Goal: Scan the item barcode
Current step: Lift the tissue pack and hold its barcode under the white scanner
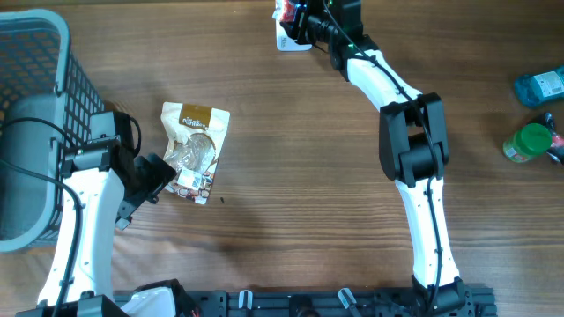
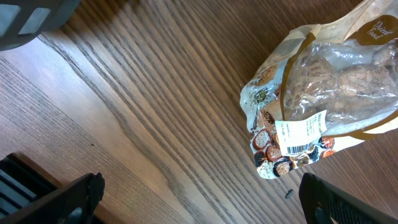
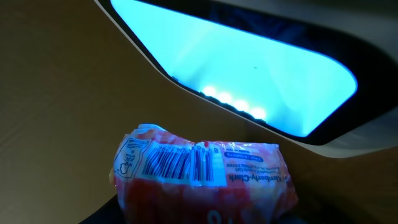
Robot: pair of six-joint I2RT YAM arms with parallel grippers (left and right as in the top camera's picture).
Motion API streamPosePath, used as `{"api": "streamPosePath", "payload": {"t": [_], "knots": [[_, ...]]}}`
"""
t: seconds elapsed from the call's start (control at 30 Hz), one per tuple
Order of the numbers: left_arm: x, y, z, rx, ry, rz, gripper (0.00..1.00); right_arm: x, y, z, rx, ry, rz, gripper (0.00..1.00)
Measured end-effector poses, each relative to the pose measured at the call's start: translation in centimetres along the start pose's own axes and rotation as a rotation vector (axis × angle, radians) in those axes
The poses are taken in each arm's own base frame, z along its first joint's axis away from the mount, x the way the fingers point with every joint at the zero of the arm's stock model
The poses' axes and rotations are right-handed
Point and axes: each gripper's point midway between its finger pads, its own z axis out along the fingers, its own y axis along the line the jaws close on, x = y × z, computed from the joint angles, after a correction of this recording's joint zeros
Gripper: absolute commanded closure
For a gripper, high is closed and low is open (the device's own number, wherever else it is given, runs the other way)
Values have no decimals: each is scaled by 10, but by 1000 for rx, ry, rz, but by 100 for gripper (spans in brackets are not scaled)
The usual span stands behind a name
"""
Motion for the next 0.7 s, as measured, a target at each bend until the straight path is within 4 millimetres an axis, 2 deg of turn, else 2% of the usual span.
{"api": "streamPosePath", "payload": {"t": [0.53,0.63,0.7], "knots": [[10,8,0,-32,38,-18,0,7,0,-5,27,75,-2,70],[11,9,0,-36,43,-21,0,3,2,-9,29,83,0,70],[11,9,0,-38,45,-20,0,7,13,-10,-15,107,-32,72]]}}
